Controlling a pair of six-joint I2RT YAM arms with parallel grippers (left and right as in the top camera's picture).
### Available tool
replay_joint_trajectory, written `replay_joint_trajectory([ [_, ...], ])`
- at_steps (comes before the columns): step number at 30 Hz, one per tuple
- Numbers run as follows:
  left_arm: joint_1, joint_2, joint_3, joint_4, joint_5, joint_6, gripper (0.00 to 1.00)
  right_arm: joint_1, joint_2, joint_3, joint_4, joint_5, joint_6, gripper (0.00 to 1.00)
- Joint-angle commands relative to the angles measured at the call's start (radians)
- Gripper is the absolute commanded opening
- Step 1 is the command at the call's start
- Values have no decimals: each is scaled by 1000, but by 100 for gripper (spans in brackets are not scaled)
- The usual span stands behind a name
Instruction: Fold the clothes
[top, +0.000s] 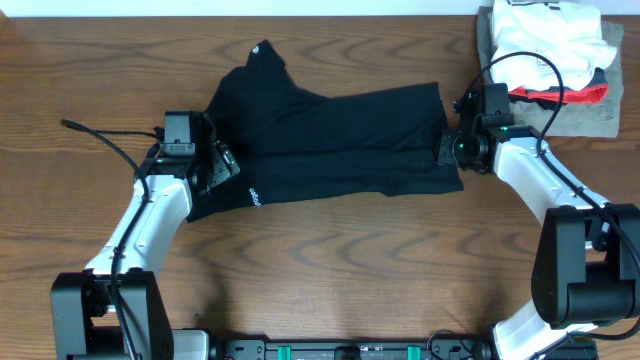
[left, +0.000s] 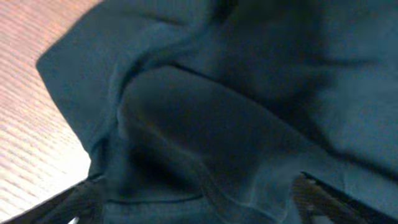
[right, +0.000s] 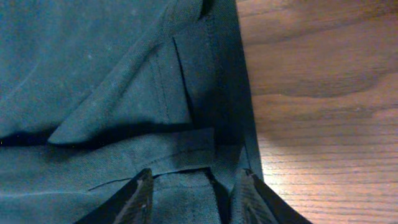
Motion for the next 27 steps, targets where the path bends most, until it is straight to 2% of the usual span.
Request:
replay_joint_trajectory([
  [1,5,1,22,13,-42,71,98,1,-10,35,-12,16,-19,45],
  [7,7,-27,110,-61,-39,98,98,1,-32,200,-182,14,-92,47],
  [11,7,-24,301,-278,-39,161,98,4,-32,384,-364,-25,-177,49],
  [14,7,-15,442,-394,-35,192,98,5,-32,483,-440,-26,-220,49],
  [21,6,106,693,-439,34,259,98,0,-5,608,-412,-25,-268,49],
  [27,7,401,962,-433,79,346,98,4,96,703,-404,-26,-280,47],
])
